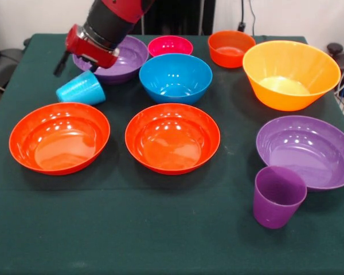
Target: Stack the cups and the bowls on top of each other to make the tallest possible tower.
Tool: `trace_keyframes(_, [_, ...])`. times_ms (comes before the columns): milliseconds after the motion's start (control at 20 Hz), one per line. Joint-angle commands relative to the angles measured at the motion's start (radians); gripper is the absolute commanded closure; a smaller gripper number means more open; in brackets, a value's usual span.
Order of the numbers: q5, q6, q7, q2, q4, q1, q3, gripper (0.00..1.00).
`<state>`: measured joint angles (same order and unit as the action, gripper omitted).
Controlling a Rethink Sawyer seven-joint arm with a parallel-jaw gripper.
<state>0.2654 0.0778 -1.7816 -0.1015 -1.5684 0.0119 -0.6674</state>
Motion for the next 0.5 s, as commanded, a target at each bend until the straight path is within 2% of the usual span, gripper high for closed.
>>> trace_keyframes(50, [-0.083,0.072,-0.151,0.098,0.114,0.009,-0.016,0.00])
trace_keyframes(200, [-0.126,0.129,-0.165,0.146,0.129,0.022,-0.051,0.00])
trace_keyframes(350, [-0.164,0.194,-0.174,0.157,0.116,0.023,-0.059,0.00])
trace_keyframes(450, [-0.181,0.199,-0.177,0.147,0.107,0.018,-0.046,0.00])
trace_keyframes(500, [-0.183,0.201,-0.162,0.132,0.099,0.010,-0.029,1.00])
